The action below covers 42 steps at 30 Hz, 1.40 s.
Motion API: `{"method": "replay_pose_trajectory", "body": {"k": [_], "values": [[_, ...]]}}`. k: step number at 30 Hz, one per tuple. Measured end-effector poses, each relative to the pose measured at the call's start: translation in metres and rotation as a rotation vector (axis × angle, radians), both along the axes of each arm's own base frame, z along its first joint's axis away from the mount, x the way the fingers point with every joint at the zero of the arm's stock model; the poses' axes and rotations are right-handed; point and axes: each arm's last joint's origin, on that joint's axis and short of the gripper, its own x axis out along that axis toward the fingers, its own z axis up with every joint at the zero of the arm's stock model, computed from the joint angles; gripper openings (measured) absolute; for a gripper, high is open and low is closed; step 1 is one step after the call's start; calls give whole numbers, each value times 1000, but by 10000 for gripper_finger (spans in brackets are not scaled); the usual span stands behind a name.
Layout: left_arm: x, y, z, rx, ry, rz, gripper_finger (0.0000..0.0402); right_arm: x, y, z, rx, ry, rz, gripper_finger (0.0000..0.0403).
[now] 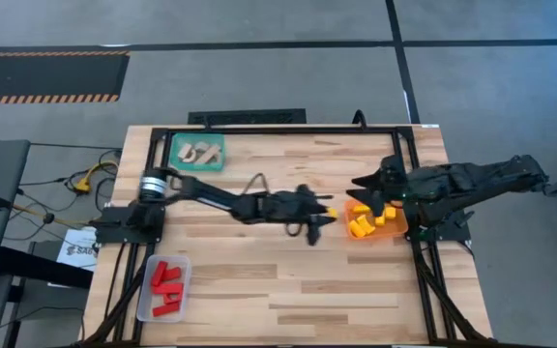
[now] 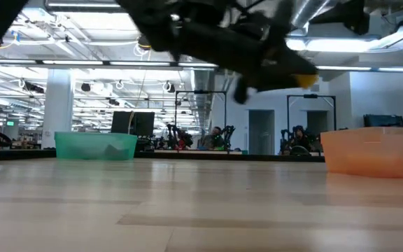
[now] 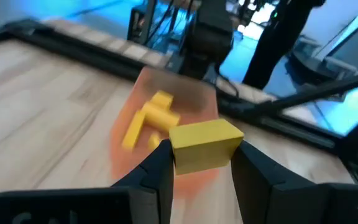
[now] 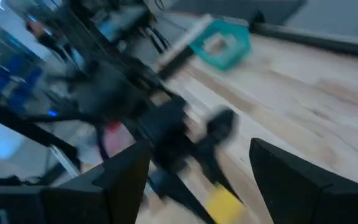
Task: Sort & place blocks by color
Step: Put the yellow block into the orange bin, then return to Home Position
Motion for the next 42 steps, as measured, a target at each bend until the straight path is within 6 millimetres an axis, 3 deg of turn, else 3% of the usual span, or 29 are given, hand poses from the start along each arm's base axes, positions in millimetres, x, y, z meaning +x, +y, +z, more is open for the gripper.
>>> {"method": "replay_pose_trajectory", "body": {"k": [8, 13, 18, 21, 25, 29, 32, 36, 42], "values": [[81, 12, -10, 136, -12, -50, 99, -19, -4, 10, -22, -81, -23, 294], [109, 21, -29, 174, 26, -136, 99, -26, -6, 13, -22, -102, -37, 294], [122, 32, -27, 217, -18, -149, 99, -29, -7, 13, -22, -107, -44, 294], [121, 41, -29, 212, 7, -127, 111, -29, -7, 13, -29, -107, -64, 294], [119, 49, -29, 197, 47, -182, 208, -29, -8, 14, -39, -108, -94, 294], [112, 56, -6, 174, 63, -233, 308, -29, -8, 14, -50, -111, -107, 294], [101, 64, 14, 162, 143, -223, 355, -29, -9, 14, -77, -103, -100, 294], [77, 78, 48, 130, 284, -209, 378, -32, -9, 15, -121, -94, -92, 294], [22, 80, 107, 169, 476, -172, 367, -37, -10, 15, -195, -77, -68, 294]]}}
